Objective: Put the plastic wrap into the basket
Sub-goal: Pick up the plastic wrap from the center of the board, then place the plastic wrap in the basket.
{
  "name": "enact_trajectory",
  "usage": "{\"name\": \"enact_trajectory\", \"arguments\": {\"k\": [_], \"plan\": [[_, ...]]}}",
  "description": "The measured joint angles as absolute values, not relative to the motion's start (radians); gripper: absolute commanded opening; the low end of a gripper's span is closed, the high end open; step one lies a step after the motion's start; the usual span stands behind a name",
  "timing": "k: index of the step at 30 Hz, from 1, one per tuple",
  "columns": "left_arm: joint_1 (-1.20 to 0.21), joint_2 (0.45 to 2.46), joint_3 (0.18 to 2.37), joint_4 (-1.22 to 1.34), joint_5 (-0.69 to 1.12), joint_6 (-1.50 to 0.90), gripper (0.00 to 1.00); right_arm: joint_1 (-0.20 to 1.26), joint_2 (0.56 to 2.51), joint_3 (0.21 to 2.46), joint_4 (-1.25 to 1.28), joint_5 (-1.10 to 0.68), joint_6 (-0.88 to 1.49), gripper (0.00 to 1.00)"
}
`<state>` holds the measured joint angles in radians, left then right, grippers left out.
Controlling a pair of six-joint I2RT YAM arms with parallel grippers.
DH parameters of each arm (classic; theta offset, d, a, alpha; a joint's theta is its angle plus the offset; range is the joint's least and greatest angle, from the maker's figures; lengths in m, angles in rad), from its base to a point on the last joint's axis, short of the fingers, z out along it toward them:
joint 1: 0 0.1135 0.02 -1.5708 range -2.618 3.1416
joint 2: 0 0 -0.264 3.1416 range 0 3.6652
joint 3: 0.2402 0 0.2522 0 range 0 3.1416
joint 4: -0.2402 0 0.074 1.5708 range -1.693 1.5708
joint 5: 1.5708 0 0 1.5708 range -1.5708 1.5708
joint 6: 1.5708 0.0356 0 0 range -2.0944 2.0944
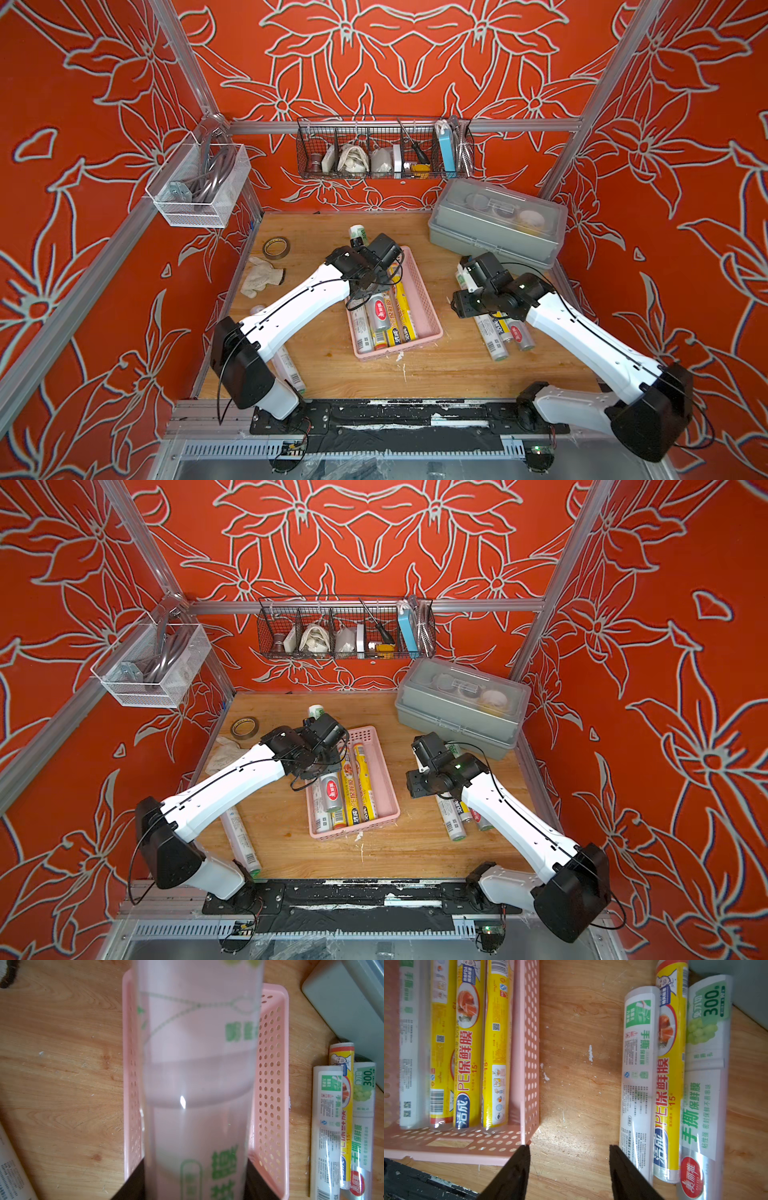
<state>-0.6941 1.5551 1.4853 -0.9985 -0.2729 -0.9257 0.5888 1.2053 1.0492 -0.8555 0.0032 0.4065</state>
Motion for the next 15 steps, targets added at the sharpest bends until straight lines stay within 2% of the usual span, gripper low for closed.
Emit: {"name": "enact_trajectory", "arguments": {"k": [15], "plan": [[-0.735, 1.811, 1.586, -0.89, -0.211, -0.971, 0.36, 0.514, 1.179, 1.021, -0.853, 0.022, 0.382, 0.62]]}}
